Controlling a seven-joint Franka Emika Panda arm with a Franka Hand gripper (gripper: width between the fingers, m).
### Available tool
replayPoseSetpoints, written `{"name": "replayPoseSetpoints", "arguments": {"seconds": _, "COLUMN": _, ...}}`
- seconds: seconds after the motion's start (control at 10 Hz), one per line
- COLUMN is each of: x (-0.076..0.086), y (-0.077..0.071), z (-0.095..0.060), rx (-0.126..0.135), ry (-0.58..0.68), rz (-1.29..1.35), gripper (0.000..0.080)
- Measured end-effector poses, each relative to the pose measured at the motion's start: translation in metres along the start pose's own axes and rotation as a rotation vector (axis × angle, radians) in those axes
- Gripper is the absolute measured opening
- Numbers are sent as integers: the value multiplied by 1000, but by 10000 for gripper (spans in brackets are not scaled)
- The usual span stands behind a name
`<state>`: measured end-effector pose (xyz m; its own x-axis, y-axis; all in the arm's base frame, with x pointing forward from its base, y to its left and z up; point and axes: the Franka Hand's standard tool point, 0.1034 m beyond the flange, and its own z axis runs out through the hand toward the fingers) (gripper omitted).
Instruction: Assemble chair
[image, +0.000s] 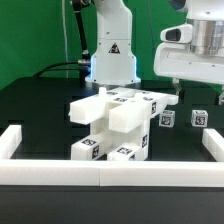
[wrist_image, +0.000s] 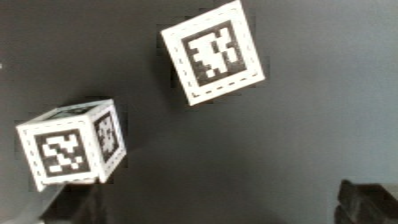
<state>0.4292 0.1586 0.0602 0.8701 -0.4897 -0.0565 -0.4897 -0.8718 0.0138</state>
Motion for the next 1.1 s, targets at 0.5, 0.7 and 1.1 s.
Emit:
{"name": "replayPoseSetpoints", "arguments": {"seconds": 0.5, "x": -12, "y": -24, "z": 3, "rx": 92, "ry": 145, "rz": -199, "gripper": 649}}
{"name": "replayPoseSetpoints", "arguments": {"seconds": 0.7, "x": -17, "y": -27, "z": 4, "rx": 93, "ry": 143, "rz": -201, "gripper": 649}}
{"name": "replayPoseSetpoints", "arguments": {"seconds": 1.1, "x": -19, "y": -24, "z": 8, "rx": 95, "ry": 162, "rz": -246, "gripper": 649}}
